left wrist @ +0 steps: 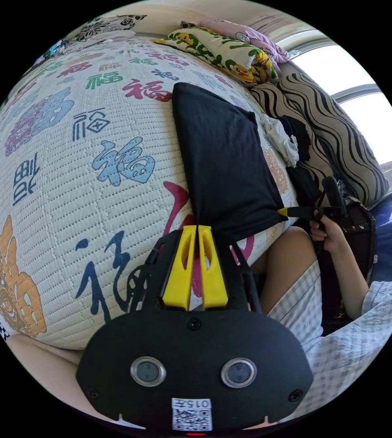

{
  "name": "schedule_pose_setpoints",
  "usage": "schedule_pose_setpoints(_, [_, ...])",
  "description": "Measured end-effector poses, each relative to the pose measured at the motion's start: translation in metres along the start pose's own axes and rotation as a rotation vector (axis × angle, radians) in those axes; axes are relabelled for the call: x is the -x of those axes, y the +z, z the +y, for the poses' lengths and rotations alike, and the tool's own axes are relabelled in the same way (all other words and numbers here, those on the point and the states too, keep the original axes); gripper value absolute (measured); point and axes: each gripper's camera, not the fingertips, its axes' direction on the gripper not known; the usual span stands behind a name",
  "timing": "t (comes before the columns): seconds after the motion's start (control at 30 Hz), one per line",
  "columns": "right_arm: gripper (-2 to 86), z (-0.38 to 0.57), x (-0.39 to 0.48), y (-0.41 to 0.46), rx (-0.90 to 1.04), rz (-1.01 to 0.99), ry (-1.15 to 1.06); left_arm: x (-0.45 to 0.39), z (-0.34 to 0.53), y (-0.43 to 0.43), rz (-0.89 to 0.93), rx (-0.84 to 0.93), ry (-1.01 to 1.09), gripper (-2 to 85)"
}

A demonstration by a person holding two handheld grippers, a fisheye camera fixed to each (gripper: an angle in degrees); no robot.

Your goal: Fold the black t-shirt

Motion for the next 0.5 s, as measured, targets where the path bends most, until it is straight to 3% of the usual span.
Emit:
schedule_pose_setpoints(0.17, [6.0, 0.005, 0.004, -0.006, 0.03, -0.029, -0.01, 0.011, -0.01, 0.009, 0.087, 0.065, -0.019, 4.8])
schedule_pose_setpoints(0.33, [3.6, 0.01, 0.002, -0.002, 0.024, 0.012, -0.028, 0.008, -0.012, 0.021, 0.021, 0.09, 0.047, 1.4])
schedule_pose_setpoints(0.5, [3.7, 0.018, -0.003, -0.025, 0.002, -0.039, -0.049, 0.024, -0.026, 0.009, 0.078, 0.146, 0.1, 4.0])
